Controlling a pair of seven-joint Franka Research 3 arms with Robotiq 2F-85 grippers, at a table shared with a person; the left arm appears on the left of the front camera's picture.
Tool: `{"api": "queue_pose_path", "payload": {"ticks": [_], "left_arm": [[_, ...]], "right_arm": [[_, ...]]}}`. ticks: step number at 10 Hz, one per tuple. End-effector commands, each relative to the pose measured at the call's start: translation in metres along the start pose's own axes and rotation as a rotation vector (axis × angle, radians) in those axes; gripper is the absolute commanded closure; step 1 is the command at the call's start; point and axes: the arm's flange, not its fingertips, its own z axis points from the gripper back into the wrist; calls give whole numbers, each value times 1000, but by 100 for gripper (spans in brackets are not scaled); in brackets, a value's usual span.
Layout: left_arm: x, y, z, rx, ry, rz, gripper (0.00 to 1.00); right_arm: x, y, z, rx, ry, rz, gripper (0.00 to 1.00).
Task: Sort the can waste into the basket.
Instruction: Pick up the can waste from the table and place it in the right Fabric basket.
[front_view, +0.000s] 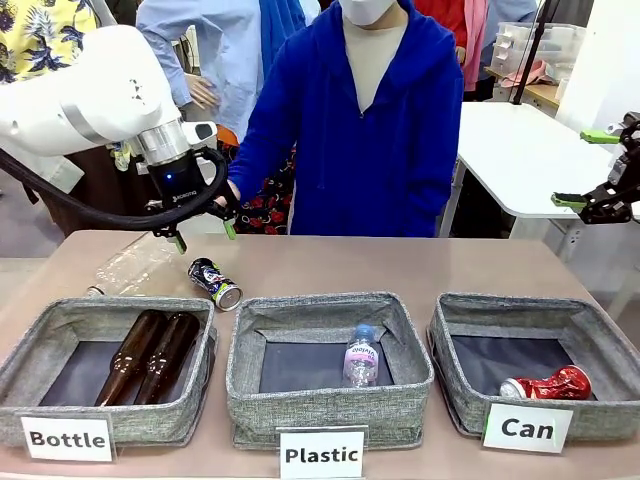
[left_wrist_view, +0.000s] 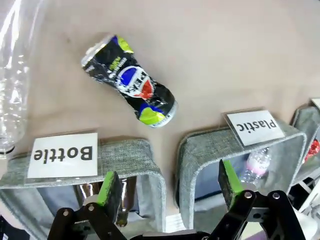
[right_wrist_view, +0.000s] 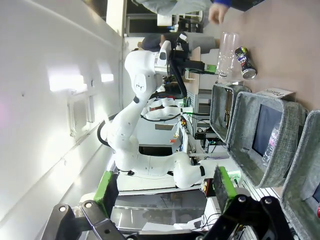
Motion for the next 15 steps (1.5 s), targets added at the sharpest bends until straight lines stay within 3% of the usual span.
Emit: {"api": "queue_pose_path", "payload": {"ticks": [1,2,3,4,6,8,10,12,13,15], "left_arm": [[-2,-2,2,-29,11,-11,0],[-6,-1,5,-51,-54,72,0],[-10,-3,3,-34,-130,232,0],[-22,-11,-4,21,-166,293,0],[-78,-2,6,47,-40,80,0],[-147,58,57,-72,-12,-54,0],[-180,131,104,-261,14,-190,0],[-176,204,128,-445,74,-262,0],[-168,238,133,-538,95,-231,0],[-167,296,129,-711,47,-277,0]], "right_arm": [[0,2,3,-2,14,18,0],[0,2,3,-2,14,18,0],[0,2,3,-2,14,18,0],[0,2,3,-2,14,18,0],[0,2,3,-2,14,18,0],[0,2,3,-2,14,18,0],[0,2,3,-2,14,18,0],[0,2,3,-2,14,18,0],[0,2,3,-2,14,18,0],[0,2,3,-2,14,18,0]]}}
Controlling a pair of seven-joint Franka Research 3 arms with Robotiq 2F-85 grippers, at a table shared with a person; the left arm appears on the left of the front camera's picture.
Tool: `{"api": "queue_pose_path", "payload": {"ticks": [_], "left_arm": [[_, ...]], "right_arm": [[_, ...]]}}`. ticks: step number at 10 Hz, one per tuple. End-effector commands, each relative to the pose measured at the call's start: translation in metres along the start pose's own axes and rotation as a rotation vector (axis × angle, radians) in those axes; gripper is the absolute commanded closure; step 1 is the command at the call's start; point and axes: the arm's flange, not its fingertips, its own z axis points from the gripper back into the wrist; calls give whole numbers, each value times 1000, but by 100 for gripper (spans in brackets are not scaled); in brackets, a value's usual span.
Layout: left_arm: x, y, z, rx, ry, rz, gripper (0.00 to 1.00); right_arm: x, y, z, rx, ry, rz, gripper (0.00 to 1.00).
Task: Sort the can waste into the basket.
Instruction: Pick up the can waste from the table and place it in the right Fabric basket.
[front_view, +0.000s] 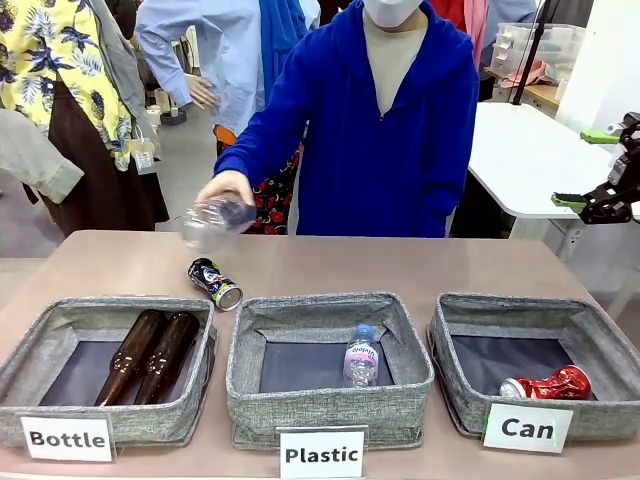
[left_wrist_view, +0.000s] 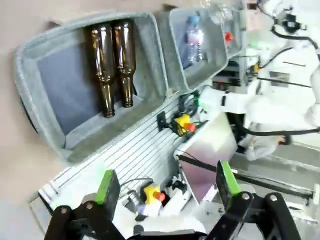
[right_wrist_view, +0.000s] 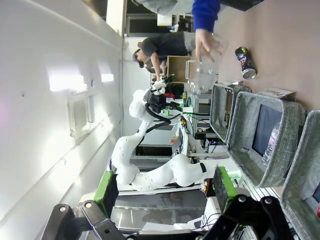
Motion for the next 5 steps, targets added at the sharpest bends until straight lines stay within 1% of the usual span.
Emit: {"api": "queue_pose_path", "payload": {"ticks": [1,2,3,5], "left_arm": [[16,21,7,-163,-40,-66,0],[14,29,3,-209,-74,-89,0],[11,37,2,-242,-87,-103,0],[13,43,-2,-263,-83,-88,0]], "right_arm": [[0,2,3,-2,13,18,0],[0,2,3,-2,13,18,0],[0,2,3,-2,13,18,0],[0,2,3,-2,13,18,0]]}}
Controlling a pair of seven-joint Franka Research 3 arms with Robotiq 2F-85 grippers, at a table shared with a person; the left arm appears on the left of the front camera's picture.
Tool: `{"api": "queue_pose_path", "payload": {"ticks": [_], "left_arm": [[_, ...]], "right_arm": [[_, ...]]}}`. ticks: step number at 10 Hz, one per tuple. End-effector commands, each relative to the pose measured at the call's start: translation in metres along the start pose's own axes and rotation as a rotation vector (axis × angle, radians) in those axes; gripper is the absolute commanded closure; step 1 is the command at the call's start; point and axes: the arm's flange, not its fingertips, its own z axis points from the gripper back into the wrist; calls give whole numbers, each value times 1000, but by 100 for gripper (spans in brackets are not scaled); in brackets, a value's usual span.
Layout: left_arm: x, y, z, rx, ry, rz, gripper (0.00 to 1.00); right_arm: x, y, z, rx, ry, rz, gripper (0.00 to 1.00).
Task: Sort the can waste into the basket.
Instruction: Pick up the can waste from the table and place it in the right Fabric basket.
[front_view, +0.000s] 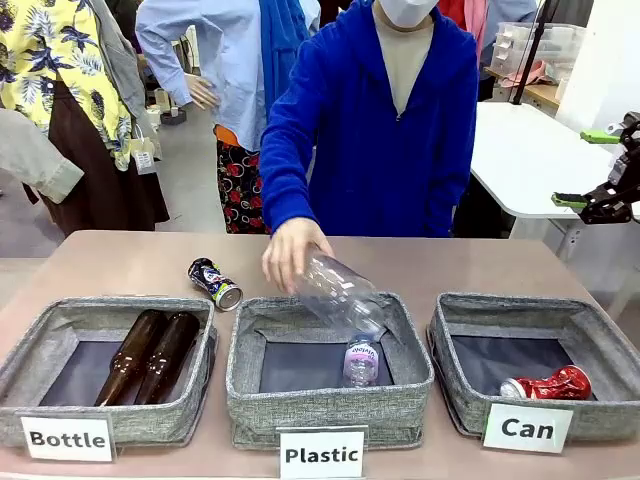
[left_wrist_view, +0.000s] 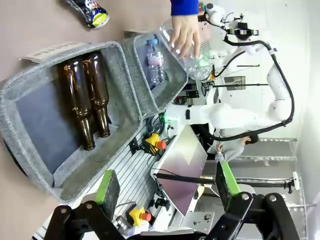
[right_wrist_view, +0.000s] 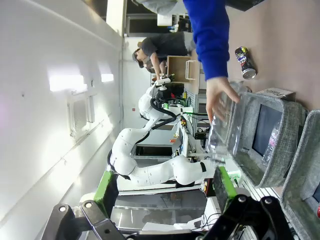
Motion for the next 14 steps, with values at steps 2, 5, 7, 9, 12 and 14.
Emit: {"api": "queue_pose_path", "payload": {"ticks": [2,5,7,9,12,14], "left_arm": [[15,-24,-34,53,-54,101,0],[82,-83,-104,346,-82,251,0],[112,-93,-120,451,-54,309,0],[119,-75,-106,439,-43,367,0],[104,-61,-102,443,-64,357,0],[113,-67,-128,577,-102,331,0]], "right_arm": [[0,2,3,-2,13,18,0],[0,2,3,-2,13,18,0],[0,2,3,-2,13,18,0],[0,2,3,-2,13,18,0],[0,2,3,-2,13,18,0],[0,2,3,-2,13,18,0]]}}
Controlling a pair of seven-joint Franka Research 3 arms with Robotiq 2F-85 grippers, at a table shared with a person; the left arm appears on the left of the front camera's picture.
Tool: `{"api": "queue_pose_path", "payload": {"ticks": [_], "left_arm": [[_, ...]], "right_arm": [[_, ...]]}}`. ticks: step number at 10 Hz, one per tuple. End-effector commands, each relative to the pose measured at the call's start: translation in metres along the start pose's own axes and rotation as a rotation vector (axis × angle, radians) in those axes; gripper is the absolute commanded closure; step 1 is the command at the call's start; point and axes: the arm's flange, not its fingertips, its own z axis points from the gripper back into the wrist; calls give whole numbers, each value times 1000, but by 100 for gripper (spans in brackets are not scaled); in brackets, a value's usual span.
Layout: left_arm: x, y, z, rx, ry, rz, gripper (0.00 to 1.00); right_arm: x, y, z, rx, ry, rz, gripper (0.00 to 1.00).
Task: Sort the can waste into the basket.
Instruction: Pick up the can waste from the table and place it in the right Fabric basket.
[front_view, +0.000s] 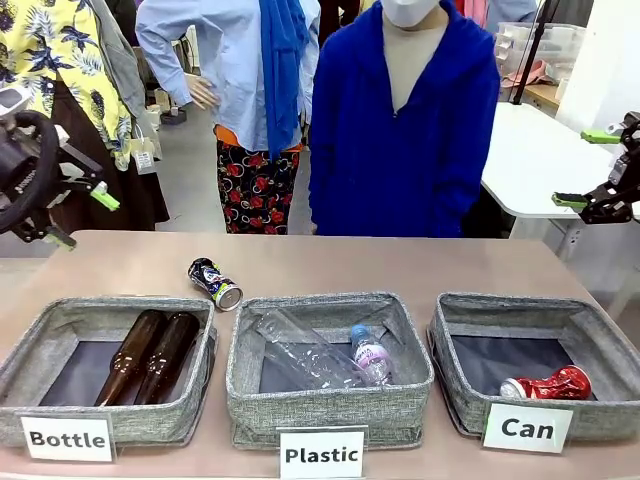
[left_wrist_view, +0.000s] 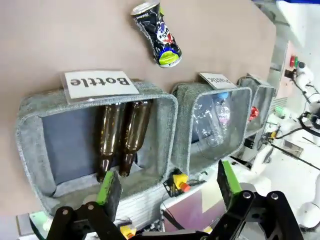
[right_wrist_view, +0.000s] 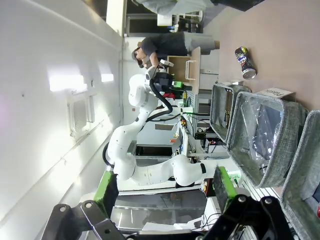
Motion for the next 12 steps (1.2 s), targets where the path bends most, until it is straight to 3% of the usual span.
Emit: {"api": "queue_pose_path", "payload": {"ticks": [1,3,4,6,8,10,11,12], "left_arm": [[5,-36,-33,196,-64,-40,0],[20,-78,-66,366,-84,-98,0],[33,-96,-81,450,-46,-193,0],[51,-123,-102,485,99,-402,0],[54,-133,-123,517,296,-820,0],[53,-142,-135,501,561,-1449,0],[57,-149,-141,513,601,-1701,0],[60,-154,-142,587,555,-1877,0]], "right_arm": [[0,2,2,-2,14,18,0],[0,2,2,-2,14,18,0],[0,2,2,-2,14,18,0],[0,2,2,-2,14,18,0],[0,2,2,-2,14,18,0],[0,2,2,-2,14,18,0],[0,2,2,-2,14,18,0],[0,2,2,-2,14,18,0]]}}
